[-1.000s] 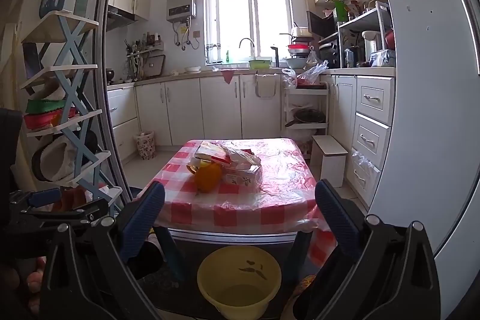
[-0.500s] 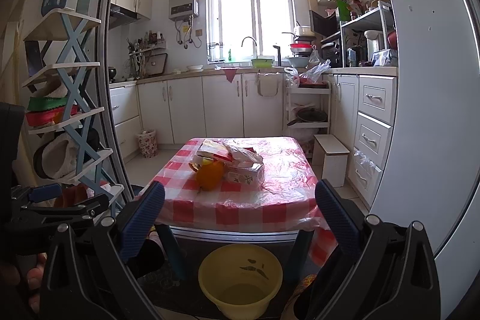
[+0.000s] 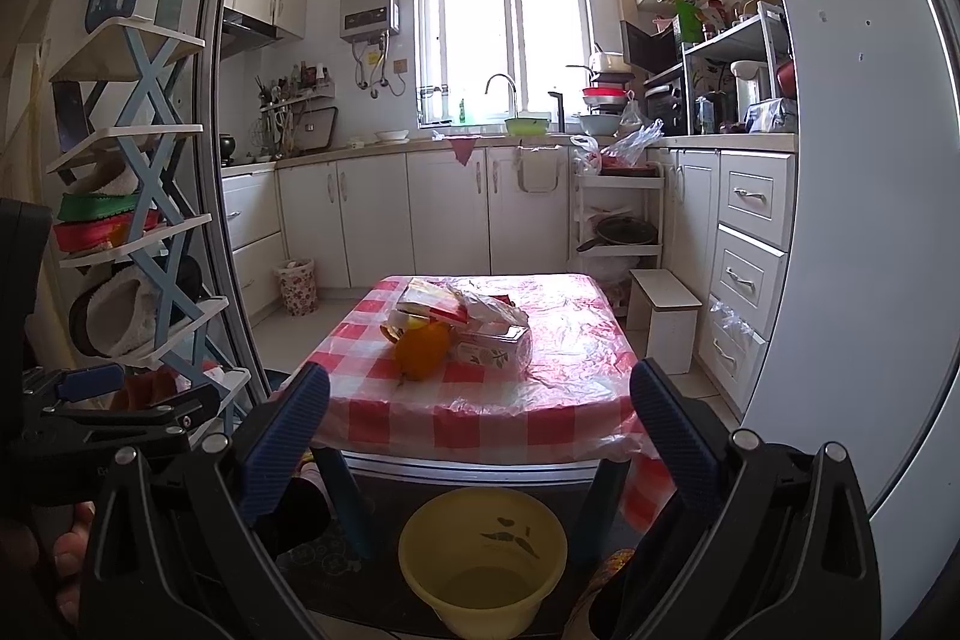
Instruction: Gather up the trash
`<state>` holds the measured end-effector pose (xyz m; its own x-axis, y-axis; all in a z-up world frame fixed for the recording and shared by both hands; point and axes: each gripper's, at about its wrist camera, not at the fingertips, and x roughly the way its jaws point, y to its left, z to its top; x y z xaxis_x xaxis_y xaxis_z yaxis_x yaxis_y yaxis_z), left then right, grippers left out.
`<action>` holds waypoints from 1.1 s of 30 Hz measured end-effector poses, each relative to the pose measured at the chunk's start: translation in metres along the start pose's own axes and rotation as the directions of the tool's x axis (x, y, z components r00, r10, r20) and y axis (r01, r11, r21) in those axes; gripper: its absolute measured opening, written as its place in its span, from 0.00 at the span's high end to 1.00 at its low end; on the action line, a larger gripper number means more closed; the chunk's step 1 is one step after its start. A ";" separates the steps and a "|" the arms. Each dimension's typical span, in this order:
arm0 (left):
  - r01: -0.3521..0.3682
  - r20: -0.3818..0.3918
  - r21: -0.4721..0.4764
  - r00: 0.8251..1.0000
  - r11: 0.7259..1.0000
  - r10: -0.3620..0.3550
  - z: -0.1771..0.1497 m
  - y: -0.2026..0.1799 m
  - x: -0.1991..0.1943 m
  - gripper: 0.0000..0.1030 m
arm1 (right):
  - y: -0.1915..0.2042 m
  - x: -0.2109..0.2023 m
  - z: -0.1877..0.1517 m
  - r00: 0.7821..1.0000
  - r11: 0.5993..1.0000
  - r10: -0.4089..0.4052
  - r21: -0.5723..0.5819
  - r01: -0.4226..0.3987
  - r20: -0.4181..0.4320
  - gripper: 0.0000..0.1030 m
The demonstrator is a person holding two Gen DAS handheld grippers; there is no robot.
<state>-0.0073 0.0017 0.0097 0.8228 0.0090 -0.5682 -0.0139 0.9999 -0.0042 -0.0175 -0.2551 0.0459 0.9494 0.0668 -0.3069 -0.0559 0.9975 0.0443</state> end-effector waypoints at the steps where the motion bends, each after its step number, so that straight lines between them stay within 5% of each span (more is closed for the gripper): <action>1: -0.001 0.000 0.000 1.000 1.000 0.001 0.000 0.000 0.000 0.08 | 0.000 0.000 0.000 1.000 1.000 0.000 0.000 0.000 0.000 0.07; 33: 0.003 -0.012 0.009 1.000 1.000 -0.003 -0.001 -0.006 0.000 0.08 | 0.004 0.008 -0.005 0.998 0.999 0.045 0.001 -0.045 -0.033 0.07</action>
<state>-0.0075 -0.0044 0.0090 0.8158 0.0062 -0.5783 -0.0063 1.0000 0.0019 -0.0122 -0.2509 0.0387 0.9353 0.1124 -0.3356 -0.0983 0.9934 0.0586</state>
